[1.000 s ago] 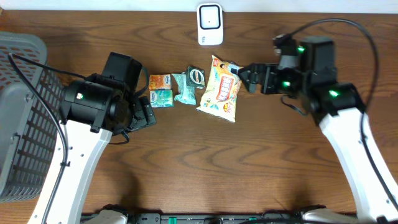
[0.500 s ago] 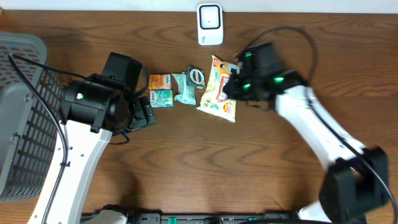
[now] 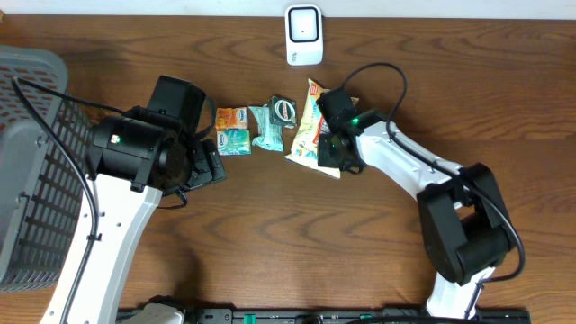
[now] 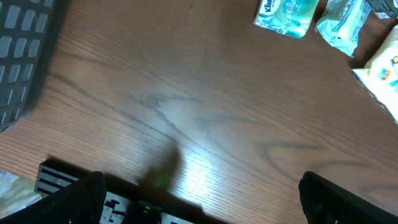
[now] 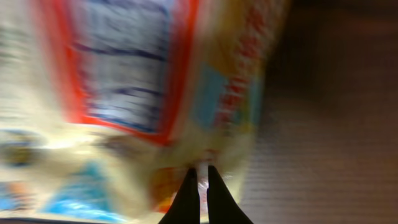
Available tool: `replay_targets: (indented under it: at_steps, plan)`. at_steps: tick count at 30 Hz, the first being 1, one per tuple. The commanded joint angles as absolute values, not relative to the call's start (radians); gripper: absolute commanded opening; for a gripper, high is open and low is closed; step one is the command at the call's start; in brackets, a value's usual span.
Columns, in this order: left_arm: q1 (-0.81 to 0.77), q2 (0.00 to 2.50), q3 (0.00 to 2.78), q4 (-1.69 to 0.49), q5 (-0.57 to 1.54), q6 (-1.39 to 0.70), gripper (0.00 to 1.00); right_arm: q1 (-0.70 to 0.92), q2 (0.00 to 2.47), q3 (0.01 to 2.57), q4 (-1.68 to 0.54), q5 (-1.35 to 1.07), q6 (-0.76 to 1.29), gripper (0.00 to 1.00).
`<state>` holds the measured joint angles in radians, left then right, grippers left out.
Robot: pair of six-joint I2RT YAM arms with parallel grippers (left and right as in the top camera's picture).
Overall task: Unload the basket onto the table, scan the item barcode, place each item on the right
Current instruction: 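Grasp the yellow wet-wipes pack edge with the right gripper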
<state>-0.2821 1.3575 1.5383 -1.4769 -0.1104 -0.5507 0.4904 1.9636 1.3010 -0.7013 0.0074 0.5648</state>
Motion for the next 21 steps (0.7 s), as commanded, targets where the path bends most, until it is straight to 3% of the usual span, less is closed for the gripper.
replay_targets:
  at_steps: [1,9,15,21]
  plan:
    - [-0.278,1.352,1.536,-1.480,-0.113,-0.563,0.97,0.492,1.974,1.314,-0.738,0.046,0.583,0.01]
    - [-0.278,1.352,1.536,-1.480,-0.113,-0.563,0.98,0.493,1.779,1.330,-0.814,0.032,0.563,0.01]
    - [-0.278,1.352,1.536,-1.480,-0.113,-0.563,0.98,0.507,1.626,1.330,-0.672,0.036,0.514,0.01]
    - [-0.278,1.352,1.536,-1.480,-0.113,-0.563,0.98,0.529,1.681,1.327,-0.549,0.039,0.515,0.01]
